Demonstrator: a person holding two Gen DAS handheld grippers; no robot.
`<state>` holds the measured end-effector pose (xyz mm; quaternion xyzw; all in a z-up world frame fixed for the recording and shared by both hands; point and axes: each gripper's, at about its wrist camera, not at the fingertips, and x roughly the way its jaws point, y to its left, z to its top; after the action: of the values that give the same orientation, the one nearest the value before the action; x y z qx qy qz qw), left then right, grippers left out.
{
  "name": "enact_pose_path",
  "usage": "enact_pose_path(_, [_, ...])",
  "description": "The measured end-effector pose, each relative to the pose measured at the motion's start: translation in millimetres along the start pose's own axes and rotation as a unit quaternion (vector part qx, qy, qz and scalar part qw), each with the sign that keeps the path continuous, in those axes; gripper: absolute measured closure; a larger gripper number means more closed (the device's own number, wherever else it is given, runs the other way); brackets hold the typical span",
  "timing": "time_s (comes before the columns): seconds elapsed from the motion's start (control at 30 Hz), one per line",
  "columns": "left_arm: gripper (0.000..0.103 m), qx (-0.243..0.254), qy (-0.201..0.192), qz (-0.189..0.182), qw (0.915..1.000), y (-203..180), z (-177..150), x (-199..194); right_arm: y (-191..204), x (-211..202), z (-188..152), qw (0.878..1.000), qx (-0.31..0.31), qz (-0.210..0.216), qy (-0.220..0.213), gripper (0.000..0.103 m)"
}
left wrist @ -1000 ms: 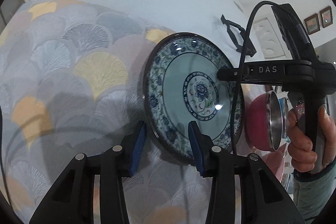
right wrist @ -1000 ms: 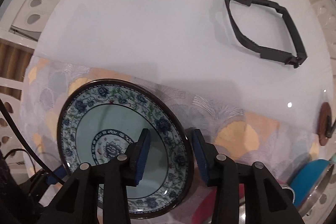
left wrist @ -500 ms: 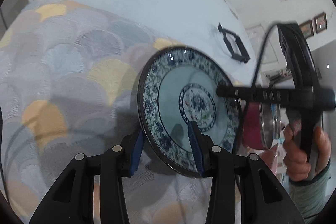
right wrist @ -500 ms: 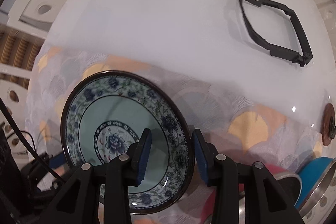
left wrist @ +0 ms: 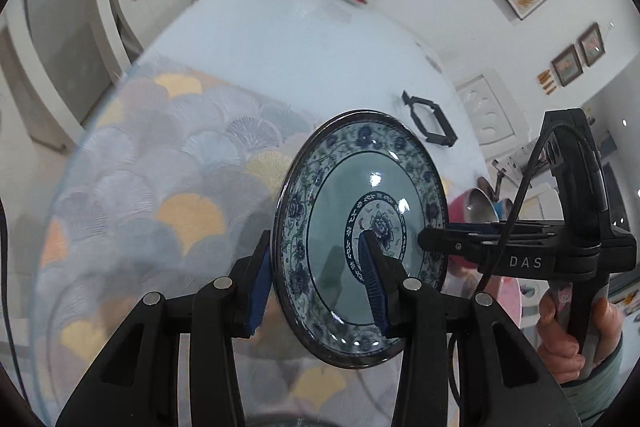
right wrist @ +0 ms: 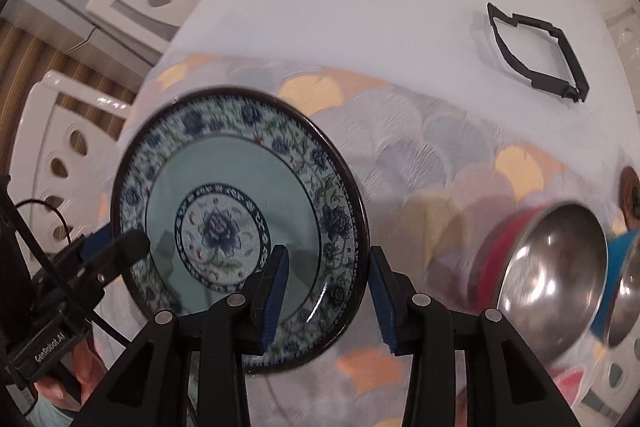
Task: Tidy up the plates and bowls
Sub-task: 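Lift the third plate with both grippers and carry it toward the plate stack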
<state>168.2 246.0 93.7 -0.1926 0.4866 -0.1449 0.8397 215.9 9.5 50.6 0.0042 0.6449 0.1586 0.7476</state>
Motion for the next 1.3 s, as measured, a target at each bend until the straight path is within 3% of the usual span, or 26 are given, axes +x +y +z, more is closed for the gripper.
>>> enact_pose_path(0.27, [0.065, -0.002, -0.035, 0.013, 0.9993, 8.0, -34.2, -64.0, 49.6, -51.2, -46.2, 0.999, -0.009, 0.017, -0.036, 0.063])
enact_pose_path(0.6, [0.065, -0.022, -0.050, 0.035, 0.9979, 38.7, -86.1, -115.7, 120.6, -46.8, -110.4, 0.998, -0.028, 0.039, -0.038, 0.063])
enact_pose_path(0.93, [0.065, -0.039, -0.031, 0.042, 0.9979, 60.1, -135.5, -126.6, 145.9, -29.4, -165.7, 0.998, -0.019, 0.056, -0.032, 0.063])
enact_pose_path(1.3, [0.065, -0.022, 0.000, 0.058, 0.9981, 59.1, -163.3, -109.2, 146.8, 6.7, -197.8, 0.999, -0.014, 0.028, 0.015, 0.063])
